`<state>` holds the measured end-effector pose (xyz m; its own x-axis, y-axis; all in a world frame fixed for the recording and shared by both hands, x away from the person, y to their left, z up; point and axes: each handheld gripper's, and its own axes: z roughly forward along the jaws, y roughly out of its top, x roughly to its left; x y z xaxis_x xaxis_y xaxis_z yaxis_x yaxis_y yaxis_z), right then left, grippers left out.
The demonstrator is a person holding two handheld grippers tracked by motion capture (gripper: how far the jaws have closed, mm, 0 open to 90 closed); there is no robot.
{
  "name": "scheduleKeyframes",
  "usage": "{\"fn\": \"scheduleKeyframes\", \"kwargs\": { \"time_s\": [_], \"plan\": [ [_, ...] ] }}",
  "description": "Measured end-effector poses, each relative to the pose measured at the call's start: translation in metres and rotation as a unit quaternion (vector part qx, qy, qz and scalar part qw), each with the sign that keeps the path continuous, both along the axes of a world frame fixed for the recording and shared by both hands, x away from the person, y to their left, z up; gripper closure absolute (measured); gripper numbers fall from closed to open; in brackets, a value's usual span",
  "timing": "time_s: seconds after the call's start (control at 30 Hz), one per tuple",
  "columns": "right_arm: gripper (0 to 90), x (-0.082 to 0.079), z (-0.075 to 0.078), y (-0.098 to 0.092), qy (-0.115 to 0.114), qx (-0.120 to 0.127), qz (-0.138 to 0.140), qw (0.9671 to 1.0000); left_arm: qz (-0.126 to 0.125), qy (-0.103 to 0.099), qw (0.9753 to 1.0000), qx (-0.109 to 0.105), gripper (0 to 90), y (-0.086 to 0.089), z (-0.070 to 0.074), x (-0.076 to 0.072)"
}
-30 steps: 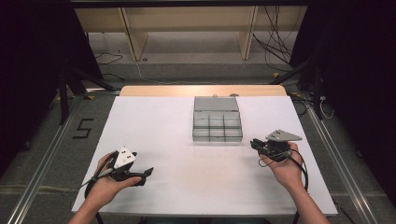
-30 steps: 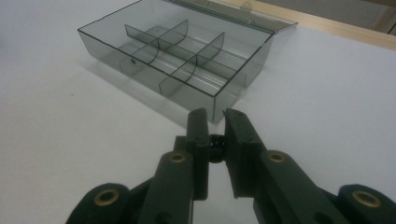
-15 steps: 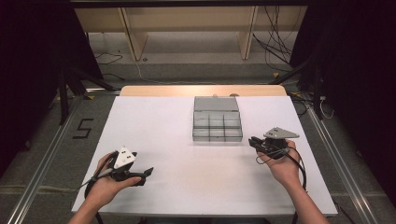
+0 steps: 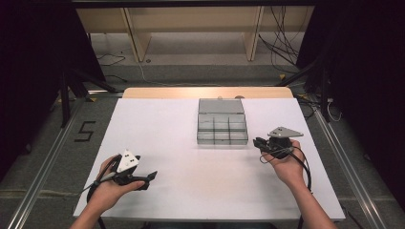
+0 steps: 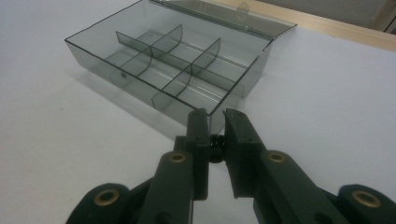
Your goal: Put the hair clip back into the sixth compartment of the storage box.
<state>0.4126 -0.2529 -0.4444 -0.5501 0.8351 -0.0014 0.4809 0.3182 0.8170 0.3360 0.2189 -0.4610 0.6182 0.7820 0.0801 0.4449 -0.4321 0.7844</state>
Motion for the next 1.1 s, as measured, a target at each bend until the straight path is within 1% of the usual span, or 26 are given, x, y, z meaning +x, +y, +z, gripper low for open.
{"fn": "scheduleKeyframes", "kwargs": {
  "time_s": [0.2,0.47,0.8,1.1],
  "plan": [
    [81.1,0.003,0.001,0.003,0.001,-0.006,-0.003,1.0,0.0,0.0,1.0,0.0,17.0,0.0,0.0,0.0],
    [81.1,0.008,0.003,0.006,0.006,-0.009,-0.003,0.9999,0.0,-0.001,1.0,0.002,17.0,0.0,0.0,0.0],
    [81.1,0.012,0.003,0.012,0.011,-0.02,-0.001,0.9997,0.0,-0.002,1.0,0.004,17.0,0.0,0.0,0.0],
    [81.1,0.017,0.005,0.016,0.013,-0.019,-0.002,0.9997,-0.001,-0.002,1.0,0.005,17.0,0.001,0.0,0.0]
  ]
}}
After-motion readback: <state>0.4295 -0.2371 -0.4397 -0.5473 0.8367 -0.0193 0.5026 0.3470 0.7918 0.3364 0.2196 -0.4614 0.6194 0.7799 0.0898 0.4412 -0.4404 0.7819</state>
